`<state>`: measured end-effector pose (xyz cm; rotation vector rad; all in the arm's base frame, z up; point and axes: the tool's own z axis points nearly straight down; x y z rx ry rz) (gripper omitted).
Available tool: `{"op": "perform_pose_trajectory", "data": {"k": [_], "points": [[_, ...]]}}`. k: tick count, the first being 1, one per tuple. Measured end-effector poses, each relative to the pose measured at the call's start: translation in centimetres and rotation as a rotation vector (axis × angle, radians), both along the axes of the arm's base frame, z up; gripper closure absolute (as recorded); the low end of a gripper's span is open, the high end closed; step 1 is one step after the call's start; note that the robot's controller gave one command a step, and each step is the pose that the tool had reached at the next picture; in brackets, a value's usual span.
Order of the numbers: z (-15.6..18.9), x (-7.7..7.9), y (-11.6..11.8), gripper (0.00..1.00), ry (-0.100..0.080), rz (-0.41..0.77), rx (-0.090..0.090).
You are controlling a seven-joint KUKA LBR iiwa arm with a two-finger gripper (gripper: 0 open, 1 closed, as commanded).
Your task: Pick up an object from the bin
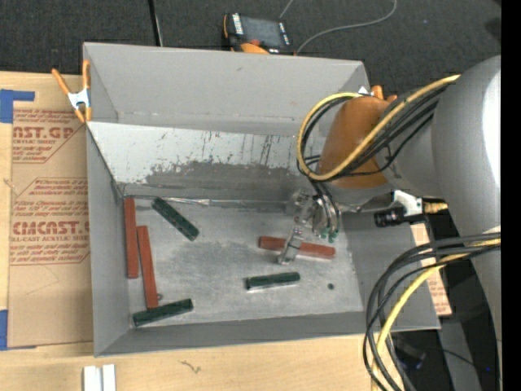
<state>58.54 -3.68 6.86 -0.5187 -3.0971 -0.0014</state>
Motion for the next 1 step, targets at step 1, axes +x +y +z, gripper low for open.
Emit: {"op": "perform_pose_trajectory", "data": {"k": [1], "points": [[-0.04, 0.00, 0.02, 0.00, -0.002, 0.001, -0.002]]}}
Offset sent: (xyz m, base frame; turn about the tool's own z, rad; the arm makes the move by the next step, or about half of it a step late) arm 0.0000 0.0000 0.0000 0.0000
